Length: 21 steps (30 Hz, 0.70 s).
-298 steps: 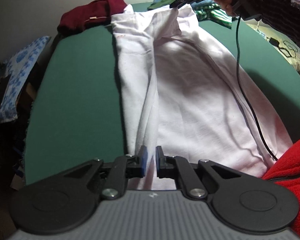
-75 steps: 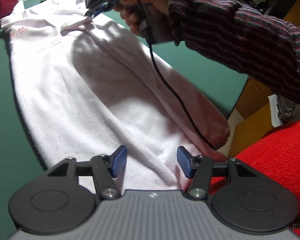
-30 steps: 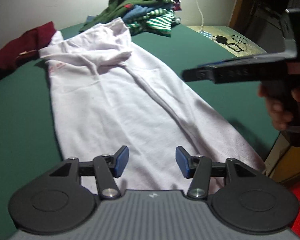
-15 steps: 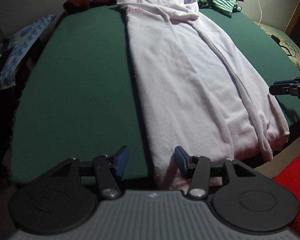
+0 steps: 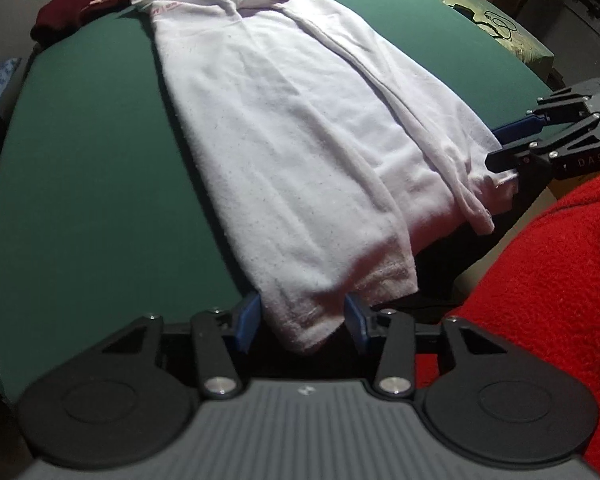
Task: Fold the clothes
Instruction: 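Grasp the shirt hem with the right gripper while the left gripper grasps the hem beside it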
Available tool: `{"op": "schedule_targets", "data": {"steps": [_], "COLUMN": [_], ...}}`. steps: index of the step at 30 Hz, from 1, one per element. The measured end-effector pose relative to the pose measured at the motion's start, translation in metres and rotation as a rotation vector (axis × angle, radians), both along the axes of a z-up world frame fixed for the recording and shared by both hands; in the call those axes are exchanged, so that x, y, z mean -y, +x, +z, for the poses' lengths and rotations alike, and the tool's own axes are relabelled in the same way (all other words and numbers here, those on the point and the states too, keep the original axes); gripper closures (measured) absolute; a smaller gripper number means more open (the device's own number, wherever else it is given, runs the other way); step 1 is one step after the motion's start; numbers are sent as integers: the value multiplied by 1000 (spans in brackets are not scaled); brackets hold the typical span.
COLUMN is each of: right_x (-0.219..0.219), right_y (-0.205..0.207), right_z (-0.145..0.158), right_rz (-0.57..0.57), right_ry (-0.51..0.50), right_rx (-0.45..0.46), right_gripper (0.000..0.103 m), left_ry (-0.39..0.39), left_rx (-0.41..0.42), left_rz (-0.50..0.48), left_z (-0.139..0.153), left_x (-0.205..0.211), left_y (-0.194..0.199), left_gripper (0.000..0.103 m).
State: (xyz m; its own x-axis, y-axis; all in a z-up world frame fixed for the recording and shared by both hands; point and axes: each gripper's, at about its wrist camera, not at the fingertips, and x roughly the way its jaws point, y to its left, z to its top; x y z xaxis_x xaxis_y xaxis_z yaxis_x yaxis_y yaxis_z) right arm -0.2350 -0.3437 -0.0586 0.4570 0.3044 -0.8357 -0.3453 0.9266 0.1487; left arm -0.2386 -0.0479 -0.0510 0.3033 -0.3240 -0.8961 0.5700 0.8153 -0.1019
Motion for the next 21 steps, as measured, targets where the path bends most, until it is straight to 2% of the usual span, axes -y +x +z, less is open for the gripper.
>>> {"op": "schedule_targets", "data": {"steps": [2, 6, 19, 20, 21], "right_x": [5, 16, 18, 18, 18], "right_y": [-1, 2, 2, 2, 2], "right_z": [3, -1, -3, -3, -3], "right_rz": [-50, -142, -153, -152, -151], "right_ry": [11, 38, 71, 74, 77], "right_rx": [-8, -57, -78, -77, -76], "right_gripper": [58, 58, 59, 61, 67], "left_ry": [-6, -35, -123, -121, -119], "left_rx": [17, 5, -23, -15, -8], "left_rz": [22, 47, 110, 107, 104], "left_z": [3, 0, -7, -7, -7], "left_x": [-7, -12, -18, -16, -14], "left_y": [6, 12, 25, 24, 22], "left_gripper": [52, 51, 56, 56, 56]}}
